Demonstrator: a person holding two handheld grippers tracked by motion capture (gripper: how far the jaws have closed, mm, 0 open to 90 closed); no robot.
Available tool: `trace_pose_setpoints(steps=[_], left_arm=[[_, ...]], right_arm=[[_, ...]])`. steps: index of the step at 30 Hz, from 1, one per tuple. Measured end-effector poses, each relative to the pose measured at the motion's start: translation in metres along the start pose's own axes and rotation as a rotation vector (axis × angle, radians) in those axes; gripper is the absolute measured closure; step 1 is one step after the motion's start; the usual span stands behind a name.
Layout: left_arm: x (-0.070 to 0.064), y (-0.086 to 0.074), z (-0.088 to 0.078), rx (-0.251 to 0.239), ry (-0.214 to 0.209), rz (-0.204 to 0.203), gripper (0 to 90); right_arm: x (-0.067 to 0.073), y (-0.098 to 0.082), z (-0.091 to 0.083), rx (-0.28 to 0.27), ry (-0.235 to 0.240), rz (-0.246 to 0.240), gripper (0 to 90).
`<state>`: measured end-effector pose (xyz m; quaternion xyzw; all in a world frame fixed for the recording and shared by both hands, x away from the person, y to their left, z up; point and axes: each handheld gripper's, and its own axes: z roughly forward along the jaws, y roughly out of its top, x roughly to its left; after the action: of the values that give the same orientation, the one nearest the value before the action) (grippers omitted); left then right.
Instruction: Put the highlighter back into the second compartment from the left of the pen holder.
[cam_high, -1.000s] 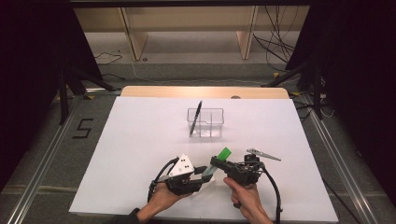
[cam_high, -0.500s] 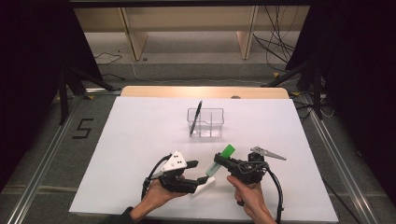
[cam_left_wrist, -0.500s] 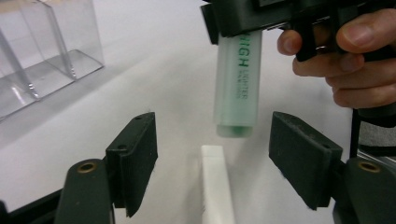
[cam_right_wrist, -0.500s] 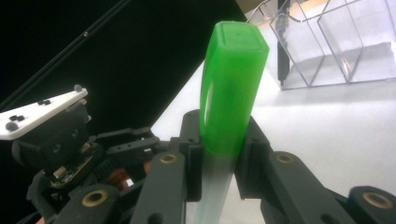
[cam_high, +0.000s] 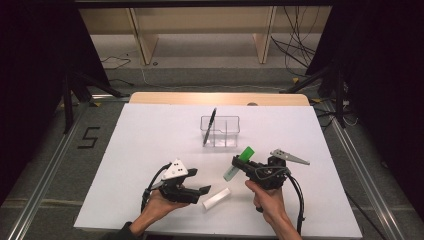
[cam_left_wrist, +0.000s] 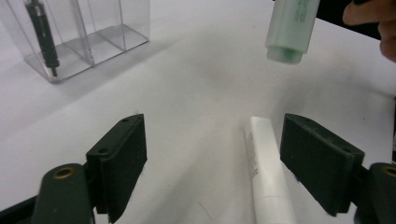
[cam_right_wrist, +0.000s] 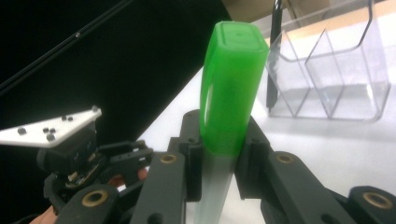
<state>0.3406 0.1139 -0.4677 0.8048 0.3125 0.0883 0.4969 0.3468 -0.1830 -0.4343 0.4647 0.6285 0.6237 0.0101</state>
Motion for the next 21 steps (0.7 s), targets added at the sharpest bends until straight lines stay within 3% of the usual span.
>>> trace_pose_setpoints(steps=[7, 21], left_arm=[[0.006, -0.003, -0.007, -0.024, 0.015, -0.014, 18.6], [0.005, -0.008, -0.013, -0.008, 0.027, -0.003, 18.1]], right_arm=[[-0.001, 0.014, 0.005, -0.017, -0.021, -0.031, 76.3], [-0.005, 0.037, 0.017, -0.025, -0.062, -0.066, 76.2]])
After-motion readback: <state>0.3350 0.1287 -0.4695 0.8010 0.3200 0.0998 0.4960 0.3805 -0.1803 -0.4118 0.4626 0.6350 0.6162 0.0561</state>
